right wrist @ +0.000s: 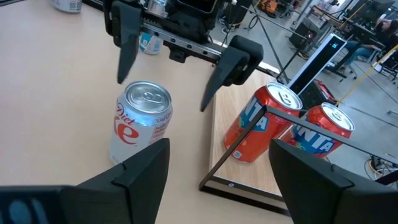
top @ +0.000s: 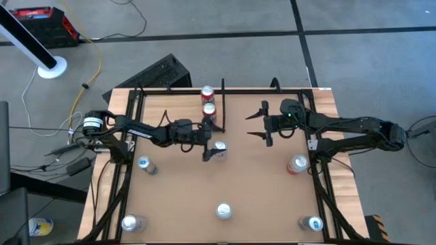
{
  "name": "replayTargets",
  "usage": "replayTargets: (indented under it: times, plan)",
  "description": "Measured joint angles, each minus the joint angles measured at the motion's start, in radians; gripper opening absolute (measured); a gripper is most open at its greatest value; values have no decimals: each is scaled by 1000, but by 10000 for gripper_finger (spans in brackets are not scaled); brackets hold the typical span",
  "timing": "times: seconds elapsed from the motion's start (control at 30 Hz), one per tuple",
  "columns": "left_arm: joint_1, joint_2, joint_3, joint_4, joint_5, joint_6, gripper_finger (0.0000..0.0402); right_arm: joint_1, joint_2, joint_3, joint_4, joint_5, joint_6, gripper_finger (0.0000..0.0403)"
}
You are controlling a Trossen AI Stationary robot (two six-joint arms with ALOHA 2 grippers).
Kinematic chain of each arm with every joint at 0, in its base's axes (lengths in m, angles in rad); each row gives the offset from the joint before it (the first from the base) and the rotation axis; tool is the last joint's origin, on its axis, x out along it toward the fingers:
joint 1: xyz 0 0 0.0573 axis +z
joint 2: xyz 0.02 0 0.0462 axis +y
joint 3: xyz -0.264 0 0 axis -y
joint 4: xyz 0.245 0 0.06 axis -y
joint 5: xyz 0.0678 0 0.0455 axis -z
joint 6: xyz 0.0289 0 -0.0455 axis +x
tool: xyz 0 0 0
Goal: Place canned beverage on shelf
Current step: Put the top-red silver soda can on the shelf
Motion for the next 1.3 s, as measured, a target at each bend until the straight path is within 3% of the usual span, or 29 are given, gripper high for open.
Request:
replayTargets:
  times: [0.73, 1.3]
  plan:
    - [0, 0, 0, -133, 80, -26, 399, 0, 0, 0, 0, 0, 0, 297]
    - [1, 0, 0, -187, 67, -22, 399, 0, 0, 0, 0, 0, 0, 297]
